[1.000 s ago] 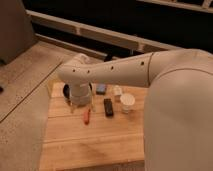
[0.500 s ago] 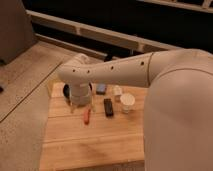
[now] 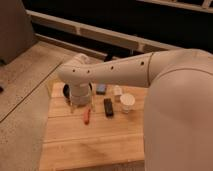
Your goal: Move the arm in a circular motion
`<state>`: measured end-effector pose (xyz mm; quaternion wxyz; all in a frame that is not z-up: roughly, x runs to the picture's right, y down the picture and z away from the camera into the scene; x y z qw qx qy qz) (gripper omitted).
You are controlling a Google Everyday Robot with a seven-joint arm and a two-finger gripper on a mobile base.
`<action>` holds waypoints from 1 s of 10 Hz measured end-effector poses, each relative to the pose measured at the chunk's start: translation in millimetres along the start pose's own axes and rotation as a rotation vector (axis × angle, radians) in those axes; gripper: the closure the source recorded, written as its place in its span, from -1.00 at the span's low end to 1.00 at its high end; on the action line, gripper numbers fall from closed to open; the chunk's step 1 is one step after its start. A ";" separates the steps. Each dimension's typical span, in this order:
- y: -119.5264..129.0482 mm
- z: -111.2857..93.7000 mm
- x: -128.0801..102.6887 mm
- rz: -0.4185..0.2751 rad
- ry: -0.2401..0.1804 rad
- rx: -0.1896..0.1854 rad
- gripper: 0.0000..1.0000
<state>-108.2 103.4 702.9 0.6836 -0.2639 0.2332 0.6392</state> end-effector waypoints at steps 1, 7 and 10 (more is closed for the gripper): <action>0.0 0.0 0.0 0.000 0.000 0.000 -0.30; -41.1 6.3 -16.0 0.034 0.046 0.096 -0.30; -127.7 9.6 -44.9 0.186 0.141 0.209 -0.30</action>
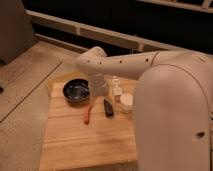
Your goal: Move the arm in a circular motion
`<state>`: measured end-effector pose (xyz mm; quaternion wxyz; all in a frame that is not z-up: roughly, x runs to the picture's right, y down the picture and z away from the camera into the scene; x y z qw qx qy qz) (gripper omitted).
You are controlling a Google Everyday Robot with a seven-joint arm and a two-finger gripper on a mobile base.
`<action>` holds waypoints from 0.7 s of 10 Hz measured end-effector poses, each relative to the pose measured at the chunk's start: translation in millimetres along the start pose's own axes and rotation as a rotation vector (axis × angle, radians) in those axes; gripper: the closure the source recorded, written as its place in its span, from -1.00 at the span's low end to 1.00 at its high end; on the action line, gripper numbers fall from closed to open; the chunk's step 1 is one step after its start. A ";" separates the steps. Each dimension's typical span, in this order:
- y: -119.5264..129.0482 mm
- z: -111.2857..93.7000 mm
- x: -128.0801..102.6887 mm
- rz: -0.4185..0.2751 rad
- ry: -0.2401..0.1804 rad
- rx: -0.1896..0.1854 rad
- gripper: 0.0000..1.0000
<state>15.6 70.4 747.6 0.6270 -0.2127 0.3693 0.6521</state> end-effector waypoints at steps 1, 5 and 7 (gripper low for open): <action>-19.2 2.2 -16.8 0.036 0.016 0.021 -0.30; -53.7 -3.3 -95.1 0.029 -0.082 0.026 -0.30; -58.4 -12.8 -124.2 -0.019 -0.165 0.002 -0.30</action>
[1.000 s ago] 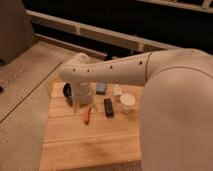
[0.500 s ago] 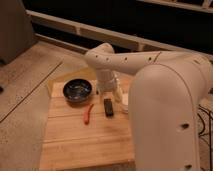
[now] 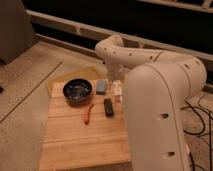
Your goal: Move the arm in a circular motion
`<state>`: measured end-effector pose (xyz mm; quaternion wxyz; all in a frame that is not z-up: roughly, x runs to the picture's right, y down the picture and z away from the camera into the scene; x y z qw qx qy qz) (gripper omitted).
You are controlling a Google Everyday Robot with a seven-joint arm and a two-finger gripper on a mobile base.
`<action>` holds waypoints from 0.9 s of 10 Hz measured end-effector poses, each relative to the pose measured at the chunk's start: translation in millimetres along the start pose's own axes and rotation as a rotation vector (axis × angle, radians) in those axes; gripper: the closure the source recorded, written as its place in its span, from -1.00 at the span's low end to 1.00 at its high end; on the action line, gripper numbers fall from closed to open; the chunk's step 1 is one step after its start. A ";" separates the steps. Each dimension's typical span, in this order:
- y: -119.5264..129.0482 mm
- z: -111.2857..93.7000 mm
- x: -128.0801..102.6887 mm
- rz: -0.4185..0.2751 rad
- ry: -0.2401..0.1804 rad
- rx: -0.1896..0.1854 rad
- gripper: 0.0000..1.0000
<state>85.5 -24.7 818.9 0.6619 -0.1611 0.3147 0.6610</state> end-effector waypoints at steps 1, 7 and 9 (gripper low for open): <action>0.7 -2.3 -8.9 -0.028 -0.028 -0.012 -0.30; 61.7 -55.6 -51.1 -0.293 -0.201 -0.107 -0.30; 95.3 -72.4 -56.1 -0.379 -0.235 -0.139 -0.30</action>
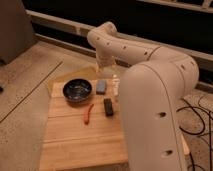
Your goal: Move the arm in a circular motion
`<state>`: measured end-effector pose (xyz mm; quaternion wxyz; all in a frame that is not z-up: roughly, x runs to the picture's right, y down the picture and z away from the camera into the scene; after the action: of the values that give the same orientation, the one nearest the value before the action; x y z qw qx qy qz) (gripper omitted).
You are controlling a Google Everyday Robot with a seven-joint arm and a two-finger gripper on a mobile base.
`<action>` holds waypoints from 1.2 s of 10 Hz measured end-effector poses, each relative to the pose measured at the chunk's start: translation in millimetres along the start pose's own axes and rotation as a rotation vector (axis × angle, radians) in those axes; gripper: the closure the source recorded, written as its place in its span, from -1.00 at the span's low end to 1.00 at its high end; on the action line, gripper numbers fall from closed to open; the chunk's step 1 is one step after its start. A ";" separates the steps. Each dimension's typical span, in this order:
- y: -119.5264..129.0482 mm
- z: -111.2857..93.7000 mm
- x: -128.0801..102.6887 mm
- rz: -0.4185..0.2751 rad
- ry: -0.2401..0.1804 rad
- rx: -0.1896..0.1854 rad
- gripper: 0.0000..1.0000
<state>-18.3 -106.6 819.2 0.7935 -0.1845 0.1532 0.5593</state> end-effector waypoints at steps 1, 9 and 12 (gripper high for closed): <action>19.5 -3.2 -9.4 -0.042 -0.016 -0.030 -0.30; 144.8 -2.7 -19.2 -0.141 -0.037 -0.246 -0.30; 176.7 -8.2 19.7 -0.137 -0.021 -0.251 -0.30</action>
<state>-179.0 -39.9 781.6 0.8022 -0.2864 0.0606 0.5203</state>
